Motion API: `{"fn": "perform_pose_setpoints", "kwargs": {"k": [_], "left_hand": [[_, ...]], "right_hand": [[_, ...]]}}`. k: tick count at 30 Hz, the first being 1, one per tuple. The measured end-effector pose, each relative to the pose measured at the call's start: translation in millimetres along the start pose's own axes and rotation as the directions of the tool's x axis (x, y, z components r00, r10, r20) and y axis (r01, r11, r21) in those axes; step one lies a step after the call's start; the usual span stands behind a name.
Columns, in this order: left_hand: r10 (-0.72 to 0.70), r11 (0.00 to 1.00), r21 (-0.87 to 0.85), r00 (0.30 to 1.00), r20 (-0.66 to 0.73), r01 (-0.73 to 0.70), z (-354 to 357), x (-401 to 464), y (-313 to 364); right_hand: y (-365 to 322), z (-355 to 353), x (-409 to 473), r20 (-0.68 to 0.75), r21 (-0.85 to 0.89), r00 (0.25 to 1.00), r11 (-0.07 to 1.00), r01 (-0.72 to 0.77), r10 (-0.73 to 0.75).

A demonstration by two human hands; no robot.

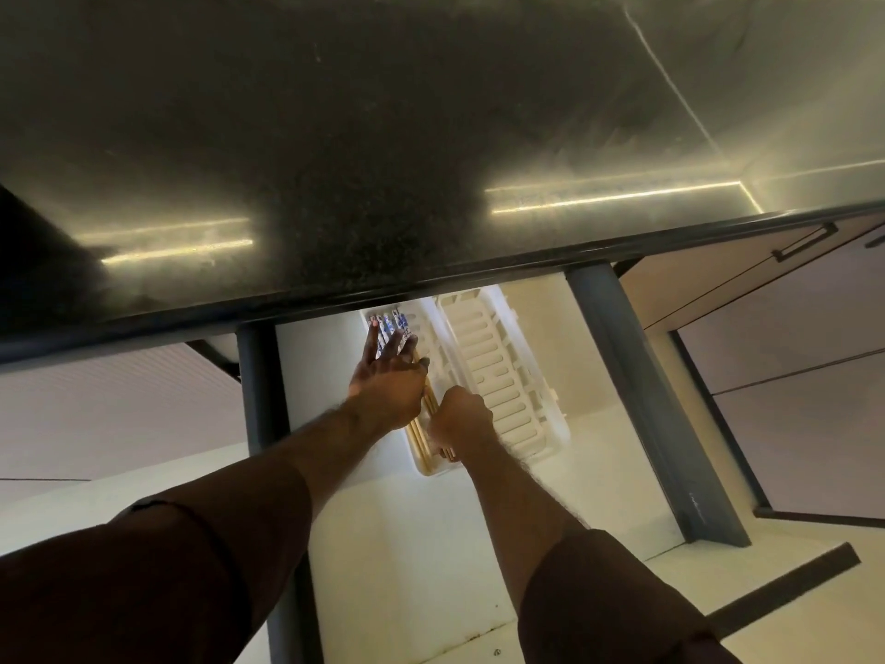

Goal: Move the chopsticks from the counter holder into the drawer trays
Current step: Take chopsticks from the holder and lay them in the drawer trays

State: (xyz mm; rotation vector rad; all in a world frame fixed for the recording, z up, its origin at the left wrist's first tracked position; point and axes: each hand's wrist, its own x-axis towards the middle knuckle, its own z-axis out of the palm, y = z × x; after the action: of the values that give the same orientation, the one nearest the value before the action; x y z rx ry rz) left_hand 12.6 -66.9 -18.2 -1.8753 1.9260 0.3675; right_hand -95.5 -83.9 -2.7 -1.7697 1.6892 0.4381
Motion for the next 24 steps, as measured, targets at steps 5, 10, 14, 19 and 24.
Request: {"fn": "perform_pose_setpoints", "kwargs": {"k": [5, 10, 14, 19, 24], "left_hand": [[0.015, 0.998, 0.063, 0.998, 0.055, -0.019, -2, -4, 2], [0.008, 1.0, 0.021, 0.997, 0.082, -0.01, -2, -1, 2], [-0.005, 0.999, 0.043, 0.997, 0.08, 0.002, 1, 4, 4], [-0.008, 0.996, -0.087, 1.0, 0.029, 0.01, 6, 6, 5], [0.006, 0.996, -0.09, 0.999, -0.043, -0.01, 3, 1, 5]], "right_hand": [[-1, 9, -5, -0.13, -0.082, 0.987, 0.993, 0.087, -0.097], [4, 14, -9, -0.148, -0.126, 0.983, 0.988, 0.09, -0.108], [10, 16, -13, -0.151, -0.164, 0.977, 0.979, 0.124, -0.149], [14, 10, -19, -0.148, -0.146, 0.974, 0.978, 0.149, -0.171], [14, -4, -32, -0.22, -0.075, 0.958, 0.982, 0.174, -0.187]]}}
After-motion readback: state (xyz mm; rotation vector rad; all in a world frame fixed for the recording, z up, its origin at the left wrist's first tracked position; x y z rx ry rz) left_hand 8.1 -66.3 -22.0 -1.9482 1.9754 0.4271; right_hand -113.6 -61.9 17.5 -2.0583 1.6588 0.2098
